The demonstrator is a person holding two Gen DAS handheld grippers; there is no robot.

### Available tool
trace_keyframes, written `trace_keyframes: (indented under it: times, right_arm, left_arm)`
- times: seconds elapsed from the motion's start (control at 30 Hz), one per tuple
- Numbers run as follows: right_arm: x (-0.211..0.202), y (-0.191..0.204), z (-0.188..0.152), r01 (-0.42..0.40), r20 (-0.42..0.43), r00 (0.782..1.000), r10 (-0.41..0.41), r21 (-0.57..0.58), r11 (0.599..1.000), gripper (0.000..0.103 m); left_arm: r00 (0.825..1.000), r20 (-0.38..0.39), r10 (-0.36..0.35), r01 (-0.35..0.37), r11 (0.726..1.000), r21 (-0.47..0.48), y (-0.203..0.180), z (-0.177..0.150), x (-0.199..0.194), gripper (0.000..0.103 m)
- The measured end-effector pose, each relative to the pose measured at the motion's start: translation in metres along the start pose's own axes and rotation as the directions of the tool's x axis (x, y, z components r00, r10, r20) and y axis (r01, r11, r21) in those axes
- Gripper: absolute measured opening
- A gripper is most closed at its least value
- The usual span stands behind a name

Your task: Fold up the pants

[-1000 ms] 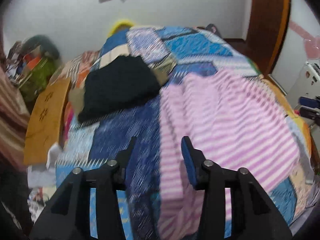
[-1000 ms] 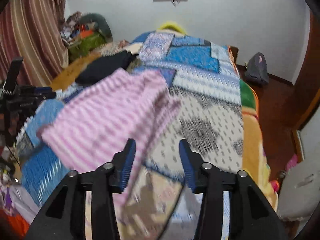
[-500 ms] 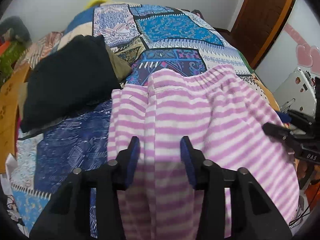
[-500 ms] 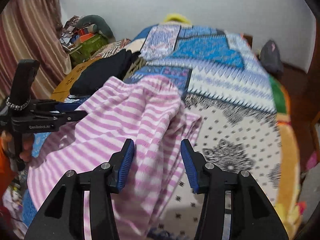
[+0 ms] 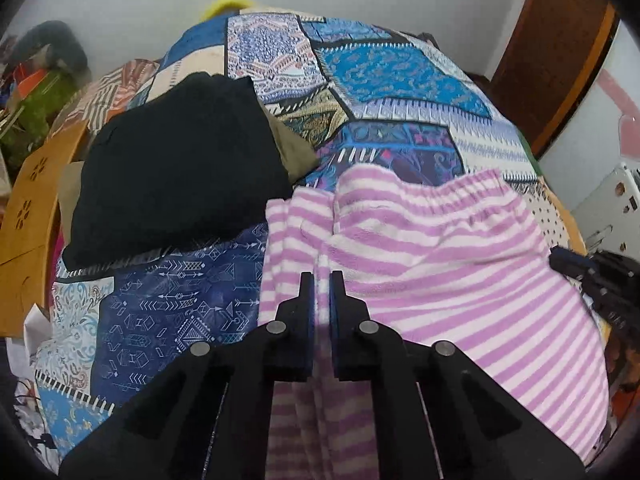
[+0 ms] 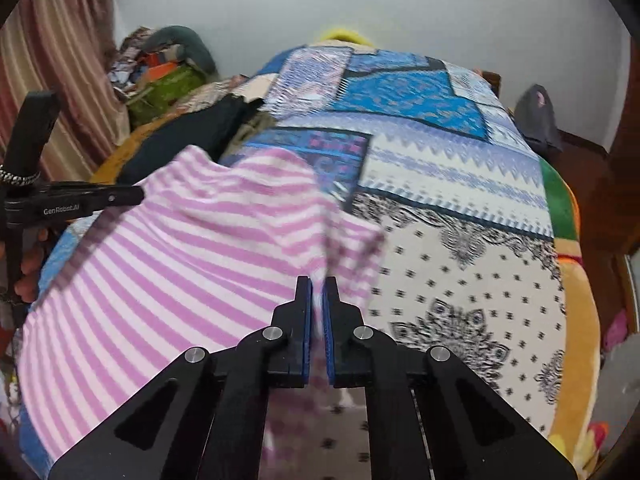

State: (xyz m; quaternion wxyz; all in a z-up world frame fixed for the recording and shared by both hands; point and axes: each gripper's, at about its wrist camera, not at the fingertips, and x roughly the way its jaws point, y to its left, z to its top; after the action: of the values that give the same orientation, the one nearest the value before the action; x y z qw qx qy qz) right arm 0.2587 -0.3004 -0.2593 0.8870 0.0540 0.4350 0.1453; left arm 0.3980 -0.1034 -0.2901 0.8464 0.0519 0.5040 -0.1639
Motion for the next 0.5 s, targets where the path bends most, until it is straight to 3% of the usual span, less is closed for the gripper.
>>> trace_keyframes:
  times: [0.13, 0.23, 0.33, 0.4, 0.5]
  right_arm:
    - [-0.030, -0.003, -0.004, 0.011, 0.018, 1.000, -0.011, 0.001, 1.000, 0.005]
    - [-0.051, 0.001, -0.006, 0.018, 0.031, 0.999, -0.018, -0.019, 1.000, 0.006]
    - [-0.076, 0.007, -0.010, 0.006, 0.059, 0.998, -0.005, -0.025, 1.000, 0.015]
    - [-0.090, 0.012, -0.015, 0.004, 0.081, 0.997, -0.001, -0.033, 0.999, 0.032]
    - [-0.108, 0.024, -0.029, 0.003, 0.091, 0.996, 0.003, -0.061, 0.998, 0.035]
  left_arm:
    - [0.999, 0.037, 0.019, -0.018, 1.000, -0.015, 0.005, 0.002, -0.025, 0.011]
    - [0.997, 0.076, -0.002, 0.006, 0.999, -0.052, 0.015, 0.002, -0.057, 0.018]
    - [0.994, 0.107, -0.008, 0.014, 0.998, -0.060, 0.019, -0.012, -0.089, 0.026]
    - [0.994, 0.107, -0.007, 0.012, 0.999, -0.045, 0.019, -0.029, -0.104, 0.029]
    - [0.997, 0.082, -0.009, 0.009, 1.000, -0.010, 0.012, -0.060, -0.118, 0.029]
